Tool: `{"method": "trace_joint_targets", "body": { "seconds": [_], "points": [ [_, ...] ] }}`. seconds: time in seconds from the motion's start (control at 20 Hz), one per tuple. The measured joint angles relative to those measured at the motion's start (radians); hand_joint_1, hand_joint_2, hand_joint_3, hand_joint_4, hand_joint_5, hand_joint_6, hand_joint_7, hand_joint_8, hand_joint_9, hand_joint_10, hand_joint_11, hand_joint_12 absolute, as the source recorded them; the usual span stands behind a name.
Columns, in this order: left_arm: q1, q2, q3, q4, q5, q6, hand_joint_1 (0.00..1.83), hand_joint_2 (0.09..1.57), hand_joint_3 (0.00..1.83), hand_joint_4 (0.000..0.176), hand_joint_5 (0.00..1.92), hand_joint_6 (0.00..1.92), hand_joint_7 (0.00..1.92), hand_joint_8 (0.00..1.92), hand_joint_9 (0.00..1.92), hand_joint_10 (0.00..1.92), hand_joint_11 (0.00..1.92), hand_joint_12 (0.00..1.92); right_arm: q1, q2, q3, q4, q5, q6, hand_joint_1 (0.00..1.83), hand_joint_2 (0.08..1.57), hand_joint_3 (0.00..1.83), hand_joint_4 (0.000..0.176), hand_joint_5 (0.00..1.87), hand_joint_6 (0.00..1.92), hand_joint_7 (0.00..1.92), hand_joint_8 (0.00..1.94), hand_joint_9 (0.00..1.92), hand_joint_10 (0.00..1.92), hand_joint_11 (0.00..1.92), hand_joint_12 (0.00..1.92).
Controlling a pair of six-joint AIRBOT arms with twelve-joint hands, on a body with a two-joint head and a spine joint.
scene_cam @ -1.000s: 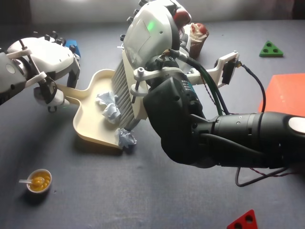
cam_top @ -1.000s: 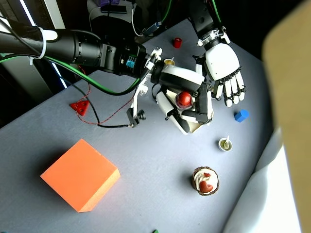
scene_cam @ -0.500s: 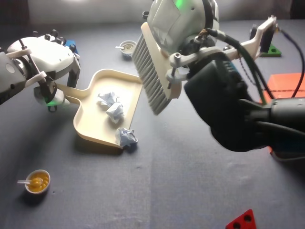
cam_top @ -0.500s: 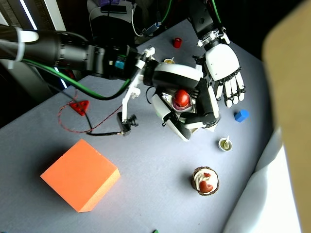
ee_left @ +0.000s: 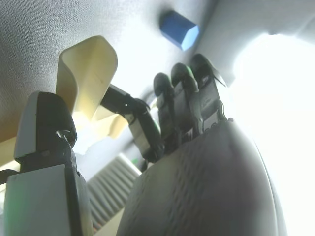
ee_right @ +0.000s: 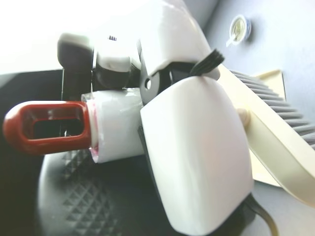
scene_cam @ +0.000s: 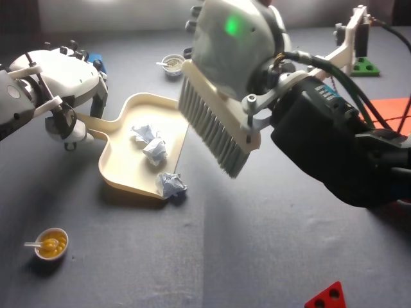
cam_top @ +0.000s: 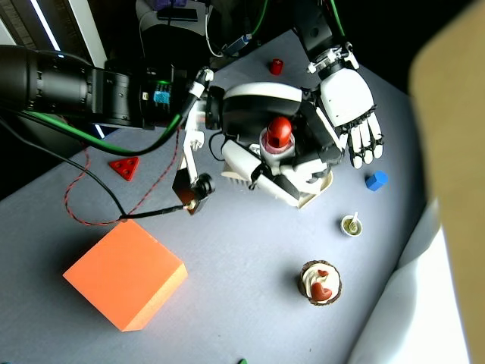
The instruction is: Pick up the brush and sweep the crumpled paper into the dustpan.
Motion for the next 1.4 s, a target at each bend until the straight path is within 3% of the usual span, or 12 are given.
{"method": "trace_joint_targets", "body": {
  "seconds": [0.15, 0.25, 0.35, 0.6, 0.7, 0.75, 0.85, 1.05, 1.2, 1.3, 1.4],
  "points": [
    [0.000, 0.000, 0.000, -0.003, -0.001, 0.000, 1.12, 1.14, 0.00, 0.000, 0.93, 1.05, 0.33, 0.00, 0.20, 0.00, 0.00, 0.33, -0.006, -0.023, 0.023, 0.006, -0.005, -0.001, 1.49, 1.19, 0.00, 0.176, 1.06, 1.92, 1.17, 1.94, 1.21, 1.92, 1.08, 1.92],
    [0.000, 0.000, 0.000, -0.003, -0.001, 0.000, 1.11, 1.15, 0.00, 0.000, 0.92, 1.07, 0.31, 0.00, 0.20, 0.00, 0.00, 0.34, -0.011, -0.046, 0.030, 0.020, -0.005, 0.000, 1.49, 1.19, 0.00, 0.176, 1.07, 1.92, 1.17, 1.94, 1.21, 1.92, 0.99, 1.89],
    [0.000, 0.000, 0.000, -0.003, -0.001, 0.000, 1.13, 1.13, 0.00, 0.000, 0.95, 1.01, 0.33, 0.00, 0.21, 0.00, 0.01, 0.35, -0.011, -0.073, 0.035, 0.021, -0.008, 0.000, 1.51, 1.19, 0.00, 0.176, 1.06, 1.92, 1.13, 1.94, 1.18, 1.92, 1.13, 1.92],
    [0.000, 0.000, 0.000, -0.003, -0.006, 0.000, 1.12, 1.13, 0.00, 0.000, 0.95, 1.02, 0.34, 0.00, 0.23, 0.00, 0.01, 0.36, -0.002, -0.135, 0.061, 0.063, 0.000, 0.000, 1.49, 1.18, 0.00, 0.176, 1.05, 1.92, 1.12, 1.94, 1.18, 1.92, 1.17, 1.92],
    [0.000, 0.000, 0.000, -0.003, -0.008, 0.000, 1.13, 1.13, 0.00, 0.000, 0.95, 1.02, 0.34, 0.00, 0.22, 0.00, 0.00, 0.35, 0.001, -0.150, 0.074, 0.072, 0.019, 0.000, 1.50, 1.17, 0.00, 0.176, 1.04, 1.92, 1.11, 1.94, 1.18, 1.92, 1.20, 1.92],
    [0.000, 0.000, 0.000, -0.003, -0.008, 0.000, 1.12, 1.14, 0.00, 0.000, 0.94, 1.03, 0.33, 0.00, 0.20, 0.00, 0.00, 0.34, 0.001, -0.158, 0.079, 0.073, 0.033, 0.000, 1.50, 1.18, 0.00, 0.176, 1.04, 1.92, 1.12, 1.94, 1.19, 1.92, 1.10, 1.92],
    [0.000, 0.000, 0.000, -0.003, -0.008, 0.000, 1.13, 1.13, 0.00, 0.000, 0.95, 1.02, 0.35, 0.00, 0.22, 0.01, 0.01, 0.35, 0.001, -0.175, 0.091, 0.081, 0.053, 0.000, 1.51, 1.18, 0.00, 0.176, 1.03, 1.92, 1.12, 1.94, 1.18, 1.92, 1.09, 1.92],
    [0.000, 0.000, 0.000, -0.003, -0.013, 0.000, 1.13, 1.13, 0.00, 0.000, 0.96, 1.01, 0.34, 0.00, 0.22, 0.00, 0.03, 0.36, 0.001, -0.214, 0.117, 0.107, 0.101, 0.000, 1.51, 1.18, 0.00, 0.176, 1.04, 1.92, 1.11, 1.94, 1.18, 1.92, 1.16, 1.92],
    [0.000, 0.000, 0.000, -0.003, -0.015, 0.000, 1.13, 1.13, 0.00, 0.000, 0.94, 1.03, 0.33, 0.00, 0.20, 0.00, 0.00, 0.36, 0.003, -0.230, 0.141, 0.143, 0.161, -0.001, 1.51, 1.18, 0.00, 0.176, 1.05, 1.92, 1.14, 1.94, 1.19, 1.92, 1.00, 1.92],
    [0.000, 0.000, 0.000, -0.003, -0.014, 0.000, 1.12, 1.13, 0.00, 0.000, 0.95, 1.03, 0.33, 0.00, 0.21, 0.01, 0.01, 0.37, 0.003, -0.232, 0.150, 0.183, 0.200, 0.000, 1.50, 1.17, 0.00, 0.176, 1.05, 1.92, 1.15, 1.94, 1.20, 1.92, 1.16, 1.92],
    [0.000, 0.000, 0.000, -0.003, -0.015, 0.000, 1.13, 1.13, 0.00, 0.000, 0.95, 1.02, 0.34, 0.00, 0.22, 0.00, 0.00, 0.38, 0.003, -0.232, 0.150, 0.193, 0.218, 0.000, 1.50, 1.17, 0.00, 0.176, 1.05, 1.92, 1.14, 1.94, 1.20, 1.92, 1.14, 1.92]
  ]
}}
